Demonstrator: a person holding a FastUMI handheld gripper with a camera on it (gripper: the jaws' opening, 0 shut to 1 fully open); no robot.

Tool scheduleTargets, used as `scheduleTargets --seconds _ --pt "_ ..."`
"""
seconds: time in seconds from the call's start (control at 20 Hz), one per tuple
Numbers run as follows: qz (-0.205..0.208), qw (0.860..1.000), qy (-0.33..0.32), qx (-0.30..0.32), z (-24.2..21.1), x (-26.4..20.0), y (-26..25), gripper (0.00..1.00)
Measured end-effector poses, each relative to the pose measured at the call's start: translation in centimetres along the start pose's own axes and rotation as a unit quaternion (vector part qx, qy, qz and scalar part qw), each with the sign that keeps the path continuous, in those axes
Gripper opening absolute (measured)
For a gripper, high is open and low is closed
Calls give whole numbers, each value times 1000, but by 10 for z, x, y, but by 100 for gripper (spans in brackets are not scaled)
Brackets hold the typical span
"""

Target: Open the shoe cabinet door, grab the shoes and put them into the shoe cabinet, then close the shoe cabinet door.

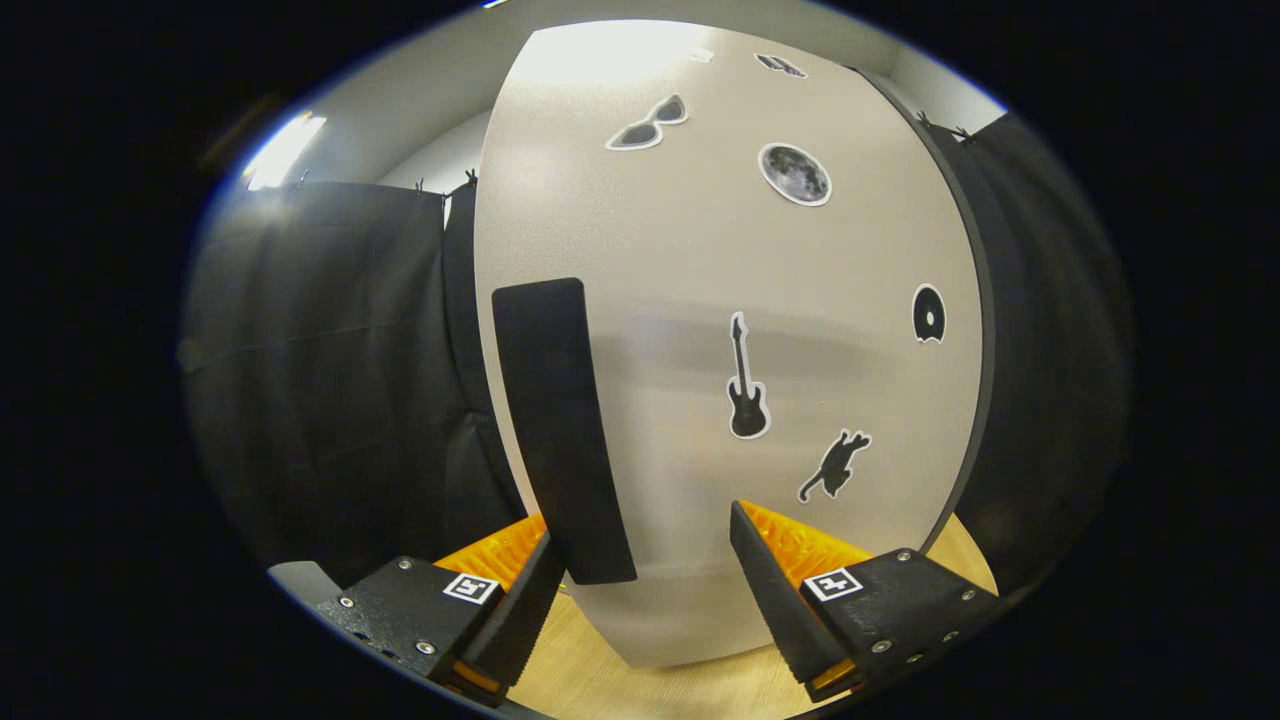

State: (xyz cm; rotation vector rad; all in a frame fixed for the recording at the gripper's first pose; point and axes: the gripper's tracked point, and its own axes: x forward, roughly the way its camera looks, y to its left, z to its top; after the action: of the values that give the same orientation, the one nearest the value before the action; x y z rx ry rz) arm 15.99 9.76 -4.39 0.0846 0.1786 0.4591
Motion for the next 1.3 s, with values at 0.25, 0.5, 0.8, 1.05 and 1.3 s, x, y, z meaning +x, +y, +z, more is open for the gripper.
scheduleTargets --seconds 0.25,0.5,0.8,1.05,1.3 --pt "-7 1000 0 -9 2 10 2 95" --pt "-27 999 0 -27 2 19 2 96" --pt "-54 998 -8 -29 3 24 3 97" --pt "-74 997 -15 -27 3 31 3 98" --pt "-96 995 -22 -24 2 43 0 98"
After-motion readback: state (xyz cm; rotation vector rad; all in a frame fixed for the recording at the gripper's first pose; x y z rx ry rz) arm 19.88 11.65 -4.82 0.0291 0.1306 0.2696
